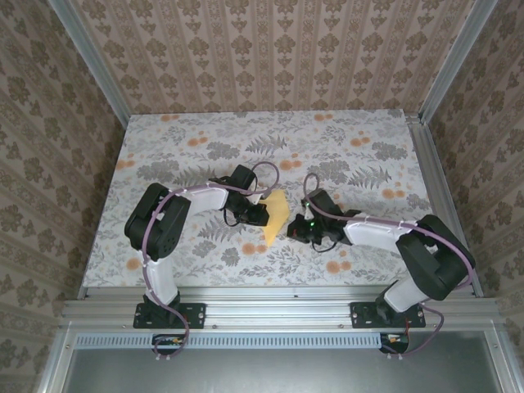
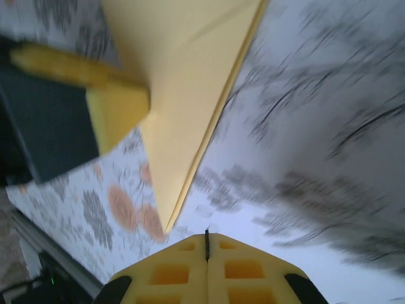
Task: Fold a paper plane with a square sheet of paper (pick it up from the middle)
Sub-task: Third fold the triangle at the center of the table, then fourth fold the wing at the center of the table.
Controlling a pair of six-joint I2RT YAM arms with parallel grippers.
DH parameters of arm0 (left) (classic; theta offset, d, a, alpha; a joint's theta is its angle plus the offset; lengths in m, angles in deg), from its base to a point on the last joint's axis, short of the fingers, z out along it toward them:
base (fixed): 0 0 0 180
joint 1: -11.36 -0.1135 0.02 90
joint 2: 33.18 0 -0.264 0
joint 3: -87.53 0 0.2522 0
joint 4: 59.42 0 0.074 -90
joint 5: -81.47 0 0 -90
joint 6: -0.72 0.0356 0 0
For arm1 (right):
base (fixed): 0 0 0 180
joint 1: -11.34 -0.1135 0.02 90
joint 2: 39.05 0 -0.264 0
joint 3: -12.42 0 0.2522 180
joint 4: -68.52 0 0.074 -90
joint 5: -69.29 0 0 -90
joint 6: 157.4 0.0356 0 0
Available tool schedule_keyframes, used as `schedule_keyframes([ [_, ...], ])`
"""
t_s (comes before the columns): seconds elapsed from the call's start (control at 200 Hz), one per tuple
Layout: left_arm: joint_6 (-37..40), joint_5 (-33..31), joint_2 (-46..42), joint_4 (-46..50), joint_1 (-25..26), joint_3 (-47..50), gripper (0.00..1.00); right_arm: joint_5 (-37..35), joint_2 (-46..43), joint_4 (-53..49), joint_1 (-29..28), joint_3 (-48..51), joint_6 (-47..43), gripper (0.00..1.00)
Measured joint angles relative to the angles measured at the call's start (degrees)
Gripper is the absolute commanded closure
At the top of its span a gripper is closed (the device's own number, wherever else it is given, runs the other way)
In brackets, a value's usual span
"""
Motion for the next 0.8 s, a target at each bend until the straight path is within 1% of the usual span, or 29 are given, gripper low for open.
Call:
schedule_keyframes([
  [0.16, 0.00, -0.02, 0.00, 0.11, 0.00, -0.09, 0.89, -0.26, 0.98, -0.02, 3.96, -0.92, -0.33, 0.82],
  [0.34, 0.02, -0.15, 0.00, 0.44, 0.09, -0.28, 0.89, 0.55, 6.71, 1.92, 5.77, -4.26, -0.59, 0.75],
  [0.55, 0.02, -0.17, 0.00, 0.44, 0.09, -0.31, 0.89, 1.09, 11.91, 2.91, 6.05, -8.61, -1.60, 0.74],
  [0.8, 0.02, -0.17, 0.00, 0.44, 0.09, -0.31, 0.89, 2.08, 14.62, 2.84, 6.05, -11.67, -1.92, 0.74],
])
